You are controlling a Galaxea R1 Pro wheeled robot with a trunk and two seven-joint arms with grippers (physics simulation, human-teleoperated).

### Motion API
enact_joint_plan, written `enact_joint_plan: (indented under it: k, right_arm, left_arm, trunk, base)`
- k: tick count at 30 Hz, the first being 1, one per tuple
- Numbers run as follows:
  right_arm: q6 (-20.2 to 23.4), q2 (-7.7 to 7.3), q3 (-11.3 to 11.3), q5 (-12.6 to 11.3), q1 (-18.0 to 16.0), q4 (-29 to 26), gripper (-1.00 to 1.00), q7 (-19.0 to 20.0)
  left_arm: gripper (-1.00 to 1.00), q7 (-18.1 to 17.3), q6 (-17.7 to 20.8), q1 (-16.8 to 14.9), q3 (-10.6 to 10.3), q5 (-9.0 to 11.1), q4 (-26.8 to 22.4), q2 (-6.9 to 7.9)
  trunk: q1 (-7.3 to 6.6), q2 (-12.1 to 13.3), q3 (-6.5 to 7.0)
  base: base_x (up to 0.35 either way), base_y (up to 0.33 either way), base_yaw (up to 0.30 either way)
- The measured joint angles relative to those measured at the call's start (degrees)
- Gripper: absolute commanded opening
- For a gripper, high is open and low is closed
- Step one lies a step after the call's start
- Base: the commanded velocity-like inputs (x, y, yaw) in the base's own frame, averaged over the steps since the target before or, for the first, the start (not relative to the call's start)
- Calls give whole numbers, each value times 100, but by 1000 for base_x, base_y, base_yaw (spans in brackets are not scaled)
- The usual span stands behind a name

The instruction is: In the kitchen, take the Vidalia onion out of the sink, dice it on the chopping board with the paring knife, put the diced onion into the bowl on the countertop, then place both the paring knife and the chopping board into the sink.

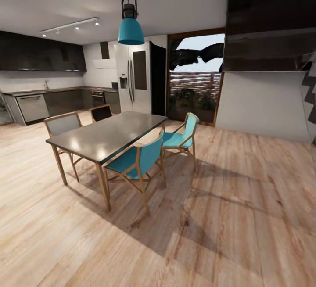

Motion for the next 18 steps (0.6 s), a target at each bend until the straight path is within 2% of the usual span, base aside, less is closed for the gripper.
enact_joint_plan:
  k: [18]
  right_arm:
    - [0, 5, 0, 0, -1, 0, 100, 0]
  left_arm:
    - [100, 4, 1, -2, 5, 0, -1, 0]
  trunk:
    - [0, 0, 0]
  base:
    - [-1, 1, 287]
